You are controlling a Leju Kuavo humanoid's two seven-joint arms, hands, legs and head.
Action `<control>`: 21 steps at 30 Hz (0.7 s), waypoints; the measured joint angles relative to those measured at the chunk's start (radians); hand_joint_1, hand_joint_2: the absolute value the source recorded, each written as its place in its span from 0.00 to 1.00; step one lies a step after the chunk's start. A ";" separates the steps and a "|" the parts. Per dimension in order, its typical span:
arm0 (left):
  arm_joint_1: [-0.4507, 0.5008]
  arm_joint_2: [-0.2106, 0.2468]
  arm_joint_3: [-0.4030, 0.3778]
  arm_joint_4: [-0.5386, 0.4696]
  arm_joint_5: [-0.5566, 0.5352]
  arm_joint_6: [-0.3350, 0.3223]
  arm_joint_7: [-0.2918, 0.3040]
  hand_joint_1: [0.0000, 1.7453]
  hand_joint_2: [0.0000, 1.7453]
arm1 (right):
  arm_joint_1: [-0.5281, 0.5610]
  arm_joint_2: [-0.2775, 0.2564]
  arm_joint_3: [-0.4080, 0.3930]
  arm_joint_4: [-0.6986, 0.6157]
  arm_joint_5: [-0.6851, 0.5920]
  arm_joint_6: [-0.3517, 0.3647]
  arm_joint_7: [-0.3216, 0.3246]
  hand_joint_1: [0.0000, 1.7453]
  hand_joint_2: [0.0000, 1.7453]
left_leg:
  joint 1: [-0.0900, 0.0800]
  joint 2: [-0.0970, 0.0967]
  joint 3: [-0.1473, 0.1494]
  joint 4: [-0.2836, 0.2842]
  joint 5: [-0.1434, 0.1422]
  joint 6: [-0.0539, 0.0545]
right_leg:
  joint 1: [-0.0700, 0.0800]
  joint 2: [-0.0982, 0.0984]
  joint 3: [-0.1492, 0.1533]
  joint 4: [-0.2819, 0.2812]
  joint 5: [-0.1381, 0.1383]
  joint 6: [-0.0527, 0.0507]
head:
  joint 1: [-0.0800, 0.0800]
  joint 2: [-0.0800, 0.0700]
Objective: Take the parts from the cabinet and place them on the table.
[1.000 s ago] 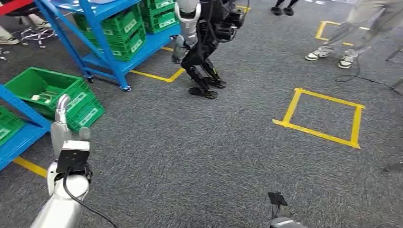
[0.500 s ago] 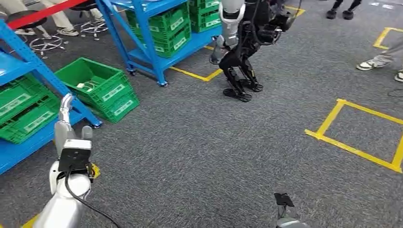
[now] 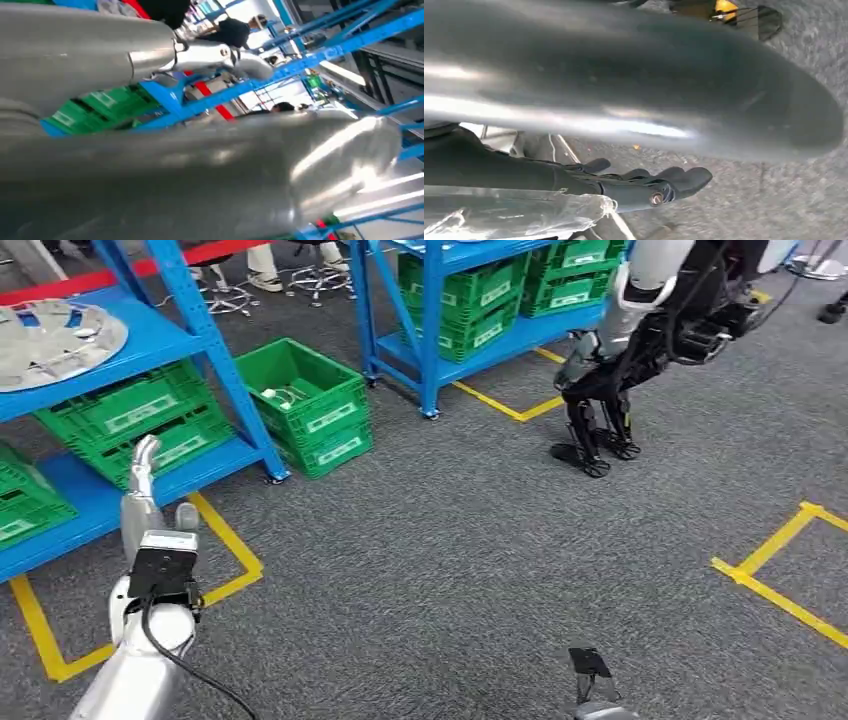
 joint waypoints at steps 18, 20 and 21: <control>0.005 0.001 0.001 0.006 0.017 -0.004 0.008 0.00 0.00 | 0.008 -0.003 0.000 -0.002 0.000 0.003 0.000 0.00 0.00 | 0.003 0.001 -0.157 0.303 -0.112 -0.061 | -0.011 -0.040 0.100 -0.272 0.159 -0.042 | -0.013 0.000; 0.003 0.000 0.001 0.006 0.019 -0.004 0.008 0.00 0.00 | 0.005 -0.003 0.001 -0.002 0.008 0.010 0.001 0.00 0.00 | 0.002 0.023 -0.067 0.140 -0.026 -0.056 | -0.011 -0.068 0.106 -0.272 0.155 -0.038 | -0.013 0.000; 0.001 0.000 0.002 0.006 0.021 -0.004 0.008 0.00 0.00 | 0.004 -0.003 0.002 -0.002 0.013 0.012 0.002 0.00 0.00 | -0.002 0.067 -0.017 0.057 0.001 -0.051 | -0.010 -0.078 0.112 -0.272 0.151 -0.034 | -0.013 0.000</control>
